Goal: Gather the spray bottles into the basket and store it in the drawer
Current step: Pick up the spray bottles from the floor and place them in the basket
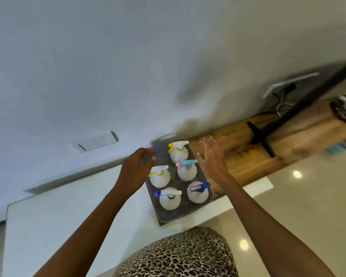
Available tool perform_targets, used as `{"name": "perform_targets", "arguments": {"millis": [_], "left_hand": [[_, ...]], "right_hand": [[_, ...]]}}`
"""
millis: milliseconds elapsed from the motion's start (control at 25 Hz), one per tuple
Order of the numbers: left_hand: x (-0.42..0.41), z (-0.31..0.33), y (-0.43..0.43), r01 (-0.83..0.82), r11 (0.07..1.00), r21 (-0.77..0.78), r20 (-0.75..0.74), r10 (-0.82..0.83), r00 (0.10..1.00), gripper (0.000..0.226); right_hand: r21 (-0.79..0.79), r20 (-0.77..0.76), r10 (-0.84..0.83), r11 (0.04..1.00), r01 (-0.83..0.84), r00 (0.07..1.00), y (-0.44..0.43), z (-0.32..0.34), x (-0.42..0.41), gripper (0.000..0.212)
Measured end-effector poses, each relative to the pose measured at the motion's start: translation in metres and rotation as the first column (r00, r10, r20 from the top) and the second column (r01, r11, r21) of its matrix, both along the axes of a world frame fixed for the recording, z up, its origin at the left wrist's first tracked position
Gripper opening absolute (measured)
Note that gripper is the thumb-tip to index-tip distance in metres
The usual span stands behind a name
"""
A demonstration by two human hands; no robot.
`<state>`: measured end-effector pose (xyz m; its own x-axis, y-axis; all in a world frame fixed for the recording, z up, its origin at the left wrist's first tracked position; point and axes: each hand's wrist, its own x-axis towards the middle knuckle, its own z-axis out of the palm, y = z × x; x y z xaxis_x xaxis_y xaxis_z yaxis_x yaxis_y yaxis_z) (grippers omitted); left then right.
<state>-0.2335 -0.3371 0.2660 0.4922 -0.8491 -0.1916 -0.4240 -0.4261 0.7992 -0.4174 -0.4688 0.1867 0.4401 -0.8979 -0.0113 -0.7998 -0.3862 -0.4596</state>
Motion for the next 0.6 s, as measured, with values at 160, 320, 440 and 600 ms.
{"name": "perform_targets", "arguments": {"millis": [160, 320, 440, 600], "left_hand": [[-0.022, 0.002, 0.014, 0.188, 0.982, 0.0, -0.034, -0.188, 0.982, 0.023], [-0.063, -0.001, 0.029, 0.46, 0.888, -0.008, -0.05, -0.46, 0.887, 0.023], [-0.106, 0.0, 0.036, 0.613, 0.79, -0.012, -0.037, -0.613, 0.789, 0.023], [-0.18, 0.007, 0.049, 0.782, 0.621, -0.047, -0.035, -0.784, 0.62, 0.021]], "right_hand": [[-0.025, 0.08, -0.182, 0.983, 0.184, 0.98, 0.06, 0.019, -0.037, 0.038], [-0.036, 0.111, -0.404, 0.911, 0.41, 0.908, 0.131, 0.035, -0.094, 0.034], [-0.031, 0.09, -0.581, 0.81, 0.585, 0.809, 0.184, 0.047, -0.144, 0.035], [-0.063, 0.067, -0.75, 0.655, 0.753, 0.658, 0.252, 0.061, -0.214, 0.036]]}}
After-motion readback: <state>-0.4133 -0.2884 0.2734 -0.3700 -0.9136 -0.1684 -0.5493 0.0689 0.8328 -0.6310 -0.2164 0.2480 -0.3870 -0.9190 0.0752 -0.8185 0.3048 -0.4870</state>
